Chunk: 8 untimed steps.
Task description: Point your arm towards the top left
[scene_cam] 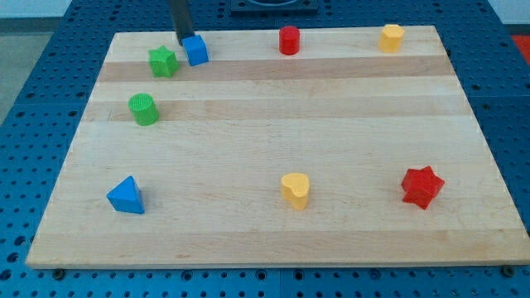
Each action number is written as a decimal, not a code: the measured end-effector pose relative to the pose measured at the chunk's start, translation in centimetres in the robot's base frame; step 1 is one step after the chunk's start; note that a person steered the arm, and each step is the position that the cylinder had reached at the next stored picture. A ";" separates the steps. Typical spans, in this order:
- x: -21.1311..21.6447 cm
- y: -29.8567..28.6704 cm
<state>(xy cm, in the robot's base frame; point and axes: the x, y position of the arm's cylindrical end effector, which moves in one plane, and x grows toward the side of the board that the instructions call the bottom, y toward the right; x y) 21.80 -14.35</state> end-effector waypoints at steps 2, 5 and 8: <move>3.2 4.1; -0.8 5.7; -1.2 -7.0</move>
